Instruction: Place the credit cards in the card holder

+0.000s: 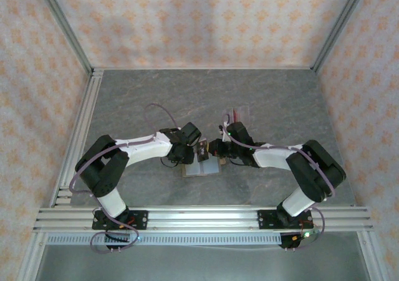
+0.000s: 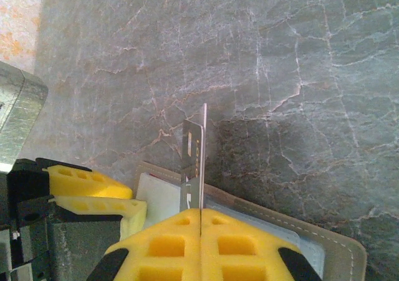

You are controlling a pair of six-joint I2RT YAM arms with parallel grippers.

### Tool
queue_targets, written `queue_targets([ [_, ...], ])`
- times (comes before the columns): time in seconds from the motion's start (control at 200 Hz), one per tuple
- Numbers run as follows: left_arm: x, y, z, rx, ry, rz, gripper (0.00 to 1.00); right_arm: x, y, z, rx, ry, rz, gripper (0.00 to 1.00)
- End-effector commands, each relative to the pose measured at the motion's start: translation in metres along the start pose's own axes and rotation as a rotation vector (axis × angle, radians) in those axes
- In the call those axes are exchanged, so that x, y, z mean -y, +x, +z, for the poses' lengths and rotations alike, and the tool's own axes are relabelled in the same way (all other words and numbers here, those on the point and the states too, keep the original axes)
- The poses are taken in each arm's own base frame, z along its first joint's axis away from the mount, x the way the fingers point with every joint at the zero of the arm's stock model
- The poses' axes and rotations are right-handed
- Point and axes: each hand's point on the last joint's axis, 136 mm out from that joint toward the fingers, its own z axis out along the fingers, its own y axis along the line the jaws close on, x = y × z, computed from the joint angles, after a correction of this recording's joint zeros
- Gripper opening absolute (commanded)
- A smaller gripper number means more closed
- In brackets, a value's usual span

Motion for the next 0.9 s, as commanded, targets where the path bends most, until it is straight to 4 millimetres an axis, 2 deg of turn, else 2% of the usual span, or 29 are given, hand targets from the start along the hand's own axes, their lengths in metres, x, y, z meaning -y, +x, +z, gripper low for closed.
queue_targets([
  [0.0, -0.013, 0.004, 0.003, -0.030, -0.066, -0.017, 0.30, -0.004, 0.008, 0.003, -0.017, -0.033, 0.001, 0.00],
  [0.896, -0.013, 0.007, 0.004, -0.034, -0.068, -0.008, 0.30, -0.004, 0.025, -0.004, -0.049, -0.056, 0.037, 0.00],
])
